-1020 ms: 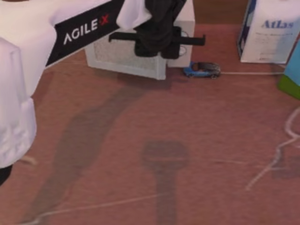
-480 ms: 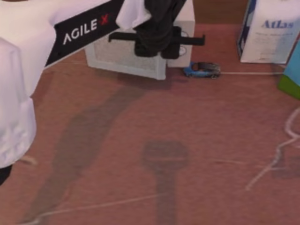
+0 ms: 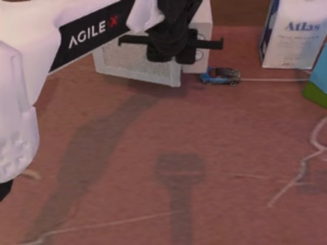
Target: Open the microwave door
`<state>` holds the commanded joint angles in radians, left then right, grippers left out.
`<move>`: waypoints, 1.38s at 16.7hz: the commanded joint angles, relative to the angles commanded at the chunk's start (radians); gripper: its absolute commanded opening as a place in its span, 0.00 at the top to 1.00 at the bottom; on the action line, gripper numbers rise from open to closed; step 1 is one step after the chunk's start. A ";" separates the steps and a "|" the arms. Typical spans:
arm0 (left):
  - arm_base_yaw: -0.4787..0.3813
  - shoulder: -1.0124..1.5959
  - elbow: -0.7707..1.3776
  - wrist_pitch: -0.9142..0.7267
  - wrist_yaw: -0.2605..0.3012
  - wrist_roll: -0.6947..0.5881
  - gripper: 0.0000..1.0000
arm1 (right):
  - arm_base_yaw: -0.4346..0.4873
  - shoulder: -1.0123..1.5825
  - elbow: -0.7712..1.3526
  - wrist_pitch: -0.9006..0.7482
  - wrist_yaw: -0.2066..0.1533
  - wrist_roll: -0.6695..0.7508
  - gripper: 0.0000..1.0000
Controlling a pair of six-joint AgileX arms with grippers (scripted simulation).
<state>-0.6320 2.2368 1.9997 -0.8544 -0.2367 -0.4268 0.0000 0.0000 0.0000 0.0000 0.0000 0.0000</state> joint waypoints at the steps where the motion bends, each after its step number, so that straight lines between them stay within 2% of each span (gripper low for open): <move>1: 0.000 0.000 0.000 0.000 0.000 0.000 1.00 | 0.000 0.000 0.000 0.000 0.000 0.000 0.00; 10: 0.010 -0.083 -0.136 0.070 0.042 0.083 1.00 | 0.000 0.000 0.000 0.000 0.000 0.000 0.00; 23: 0.010 -0.084 -0.137 0.071 0.043 0.084 1.00 | 0.000 0.000 0.000 0.000 0.000 0.000 0.00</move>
<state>-0.6218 2.1529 1.8625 -0.7829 -0.1940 -0.3425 0.0000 0.0000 0.0000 0.0000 0.0000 0.0000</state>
